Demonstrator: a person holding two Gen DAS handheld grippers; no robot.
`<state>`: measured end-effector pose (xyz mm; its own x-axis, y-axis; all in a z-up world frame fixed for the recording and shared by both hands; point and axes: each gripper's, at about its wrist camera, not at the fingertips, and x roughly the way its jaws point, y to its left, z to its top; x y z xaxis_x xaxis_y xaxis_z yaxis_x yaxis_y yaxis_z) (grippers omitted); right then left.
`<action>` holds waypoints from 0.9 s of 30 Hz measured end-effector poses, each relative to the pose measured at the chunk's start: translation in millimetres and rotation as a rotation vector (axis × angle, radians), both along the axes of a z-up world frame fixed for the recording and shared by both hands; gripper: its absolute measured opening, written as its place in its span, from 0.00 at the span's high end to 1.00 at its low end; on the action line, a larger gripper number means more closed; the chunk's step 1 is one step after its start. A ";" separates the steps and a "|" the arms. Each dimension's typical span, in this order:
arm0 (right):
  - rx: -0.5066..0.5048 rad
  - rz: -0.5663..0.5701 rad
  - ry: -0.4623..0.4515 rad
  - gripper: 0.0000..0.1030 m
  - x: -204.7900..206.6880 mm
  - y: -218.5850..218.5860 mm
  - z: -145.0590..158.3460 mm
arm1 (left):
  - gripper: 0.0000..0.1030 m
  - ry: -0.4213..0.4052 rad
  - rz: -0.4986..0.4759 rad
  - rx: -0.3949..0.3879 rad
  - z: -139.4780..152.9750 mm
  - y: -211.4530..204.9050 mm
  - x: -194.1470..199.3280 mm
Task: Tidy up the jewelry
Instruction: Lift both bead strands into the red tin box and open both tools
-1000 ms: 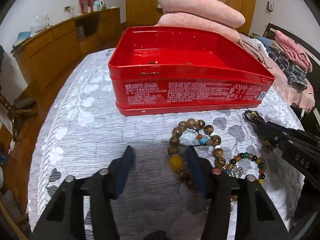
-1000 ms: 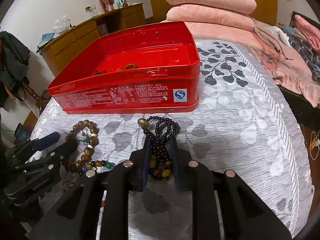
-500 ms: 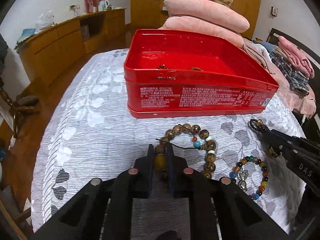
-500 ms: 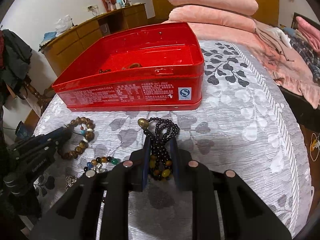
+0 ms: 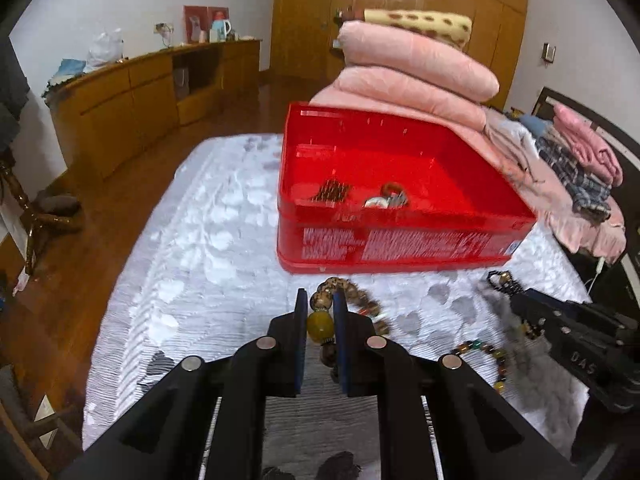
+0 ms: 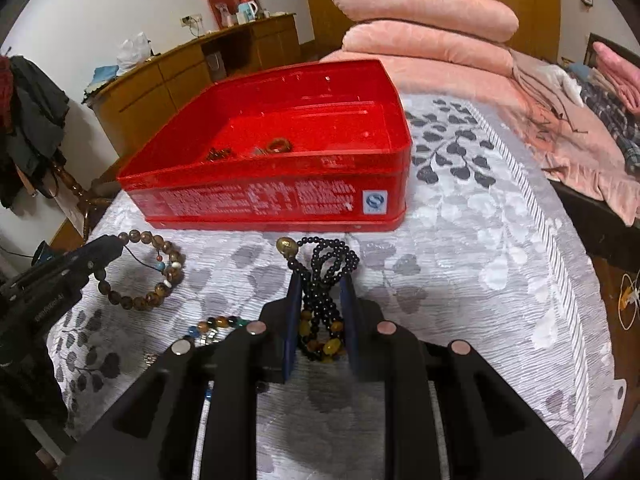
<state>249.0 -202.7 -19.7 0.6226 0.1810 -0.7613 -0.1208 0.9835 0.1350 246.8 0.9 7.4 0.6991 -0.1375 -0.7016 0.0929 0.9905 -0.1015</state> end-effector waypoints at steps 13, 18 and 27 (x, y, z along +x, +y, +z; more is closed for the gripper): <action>0.025 0.038 -0.088 0.82 -2.7 5.2 41.3 | 0.88 -0.124 -0.030 -0.057 50.7 -6.0 0.8; 0.034 0.034 -0.099 0.82 6.8 6.1 50.0 | 0.88 -0.142 -0.041 -0.066 61.2 -9.1 8.7; 0.039 0.054 -0.119 0.87 27.8 12.2 63.3 | 0.88 -0.187 -0.057 -0.105 83.0 -15.8 26.6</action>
